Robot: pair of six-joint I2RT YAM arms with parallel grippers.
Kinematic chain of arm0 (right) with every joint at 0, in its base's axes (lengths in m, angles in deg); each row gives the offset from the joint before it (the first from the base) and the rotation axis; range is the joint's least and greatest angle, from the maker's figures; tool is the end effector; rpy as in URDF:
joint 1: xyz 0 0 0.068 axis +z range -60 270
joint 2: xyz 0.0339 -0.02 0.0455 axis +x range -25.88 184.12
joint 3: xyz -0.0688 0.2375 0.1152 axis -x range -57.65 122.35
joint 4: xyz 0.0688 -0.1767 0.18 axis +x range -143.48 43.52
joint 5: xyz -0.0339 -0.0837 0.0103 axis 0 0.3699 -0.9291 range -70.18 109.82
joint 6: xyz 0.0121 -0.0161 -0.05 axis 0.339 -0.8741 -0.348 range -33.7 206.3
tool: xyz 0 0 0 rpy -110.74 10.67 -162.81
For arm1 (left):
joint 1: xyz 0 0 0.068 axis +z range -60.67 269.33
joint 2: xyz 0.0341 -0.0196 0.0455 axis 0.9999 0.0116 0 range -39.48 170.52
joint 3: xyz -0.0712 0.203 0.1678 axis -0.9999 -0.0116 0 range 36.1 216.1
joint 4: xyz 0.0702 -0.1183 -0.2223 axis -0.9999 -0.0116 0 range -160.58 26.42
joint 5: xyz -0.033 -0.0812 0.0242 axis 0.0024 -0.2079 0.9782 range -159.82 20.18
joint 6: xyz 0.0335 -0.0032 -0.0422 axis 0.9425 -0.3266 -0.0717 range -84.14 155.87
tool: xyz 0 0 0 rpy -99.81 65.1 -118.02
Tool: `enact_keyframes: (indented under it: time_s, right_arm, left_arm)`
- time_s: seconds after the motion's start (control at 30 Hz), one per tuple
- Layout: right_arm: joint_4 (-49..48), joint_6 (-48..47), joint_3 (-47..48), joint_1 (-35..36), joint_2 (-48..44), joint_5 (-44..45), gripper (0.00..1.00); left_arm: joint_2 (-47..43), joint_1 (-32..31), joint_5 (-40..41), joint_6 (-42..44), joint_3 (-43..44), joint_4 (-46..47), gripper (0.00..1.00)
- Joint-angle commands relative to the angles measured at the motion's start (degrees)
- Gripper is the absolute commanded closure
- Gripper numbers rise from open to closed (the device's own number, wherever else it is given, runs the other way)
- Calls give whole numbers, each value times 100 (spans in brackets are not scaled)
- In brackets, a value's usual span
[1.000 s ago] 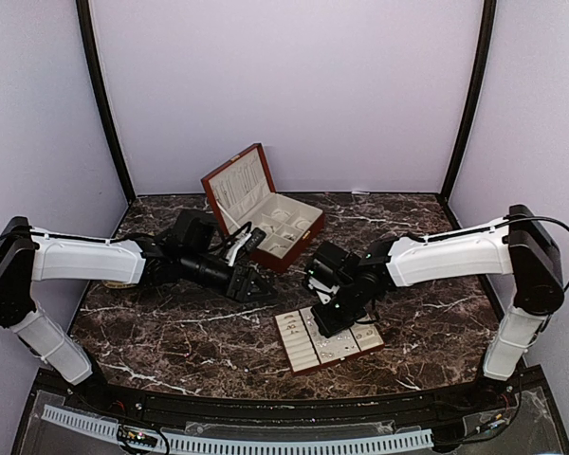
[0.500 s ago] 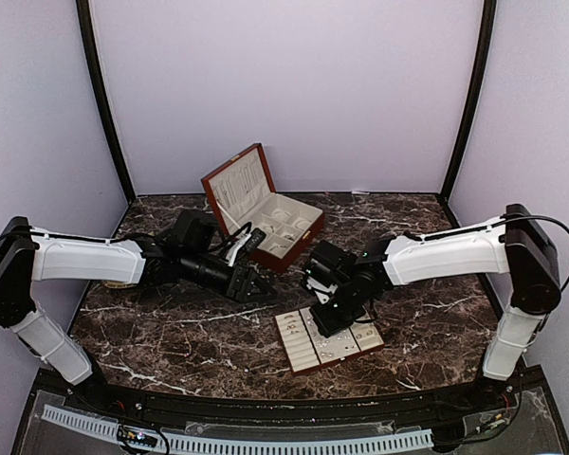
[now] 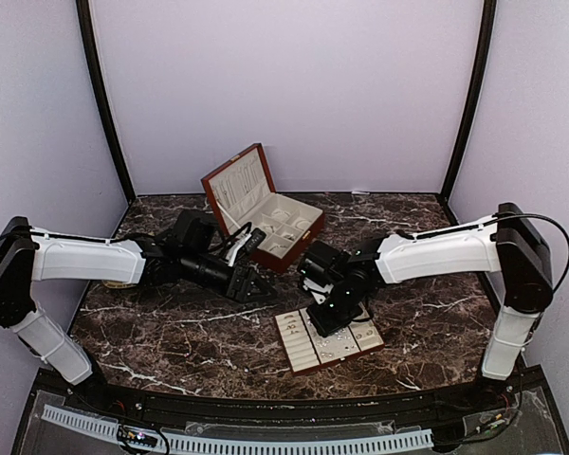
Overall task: Organize the mixed jewelry
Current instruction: Insert the earring into the earring holder.
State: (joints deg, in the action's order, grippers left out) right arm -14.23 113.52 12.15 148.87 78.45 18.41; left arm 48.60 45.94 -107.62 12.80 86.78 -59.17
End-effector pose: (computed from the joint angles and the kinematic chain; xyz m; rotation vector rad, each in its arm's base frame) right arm 0.1811 0.3016 0.1747 -0.8053 2.8225 0.3119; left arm 0.2231 -0.2411 0.2205 0.8259 2.1859 -1.3416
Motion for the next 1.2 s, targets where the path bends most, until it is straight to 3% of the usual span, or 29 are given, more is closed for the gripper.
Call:
enact_keyframes:
  time_s: [0.0, 0.27, 0.83, 1.17]
  right_arm:
    - [-4, -18, 128, 23, 179, 317, 92]
    - [127, 1, 289, 22, 6, 486, 77]
    - [-247, 162, 26, -11, -502, 364, 74]
    - [-1918, 515, -1083, -284, -1625, 536, 74]
  left_arm:
    - [-23, -23, 5, 101, 176, -63, 47]
    - [-19, -28, 13, 101, 180, -62, 48]
    - [-68, -23, 158, 187, 188, -134, 47]
    - [-257, -407, 1695, 938, 223, -1015, 48]
